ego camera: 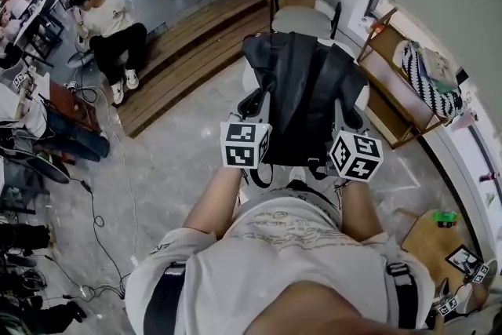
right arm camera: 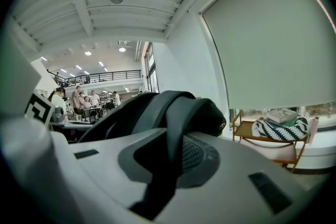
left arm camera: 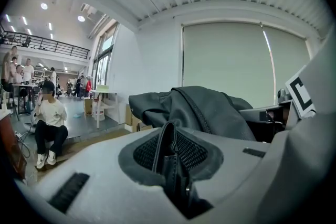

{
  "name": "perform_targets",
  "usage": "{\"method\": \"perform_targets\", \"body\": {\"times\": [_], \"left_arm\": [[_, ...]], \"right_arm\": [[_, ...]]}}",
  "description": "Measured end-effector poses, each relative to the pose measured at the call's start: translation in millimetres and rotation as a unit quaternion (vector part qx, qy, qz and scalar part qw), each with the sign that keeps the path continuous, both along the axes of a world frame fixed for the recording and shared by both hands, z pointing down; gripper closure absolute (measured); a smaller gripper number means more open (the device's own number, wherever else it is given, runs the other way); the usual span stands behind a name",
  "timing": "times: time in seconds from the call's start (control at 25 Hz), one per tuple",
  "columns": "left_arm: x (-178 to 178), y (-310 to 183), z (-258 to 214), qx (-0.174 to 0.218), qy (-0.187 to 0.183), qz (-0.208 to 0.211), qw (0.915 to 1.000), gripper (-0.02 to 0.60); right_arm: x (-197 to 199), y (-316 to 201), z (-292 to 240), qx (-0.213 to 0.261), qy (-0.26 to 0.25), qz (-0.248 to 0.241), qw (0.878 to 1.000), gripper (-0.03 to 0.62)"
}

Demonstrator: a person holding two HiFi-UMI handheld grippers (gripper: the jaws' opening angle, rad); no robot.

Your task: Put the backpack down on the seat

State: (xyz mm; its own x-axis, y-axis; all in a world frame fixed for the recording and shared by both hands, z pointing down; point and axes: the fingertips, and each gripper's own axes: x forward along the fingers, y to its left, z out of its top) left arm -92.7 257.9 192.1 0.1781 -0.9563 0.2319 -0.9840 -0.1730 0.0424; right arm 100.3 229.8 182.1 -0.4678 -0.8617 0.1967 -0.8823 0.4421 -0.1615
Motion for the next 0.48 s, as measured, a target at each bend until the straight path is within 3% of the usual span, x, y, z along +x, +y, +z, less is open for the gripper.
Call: {"method": "perform_targets", "body": {"times": [0.24, 0.48], "left_arm": [[7, -69, 11, -0.020, 0.021, -0.002, 0.9996, 0.514], [27, -149, 21, -0.033, 0.009, -0.011, 0.9994, 0.517]], "right_arm": [[9, -71, 1, -0.006, 0.015, -0.002, 1.000, 0.543], [30, -151, 9, -0.014, 0.015, -0.011, 1.000, 0.543]]}}
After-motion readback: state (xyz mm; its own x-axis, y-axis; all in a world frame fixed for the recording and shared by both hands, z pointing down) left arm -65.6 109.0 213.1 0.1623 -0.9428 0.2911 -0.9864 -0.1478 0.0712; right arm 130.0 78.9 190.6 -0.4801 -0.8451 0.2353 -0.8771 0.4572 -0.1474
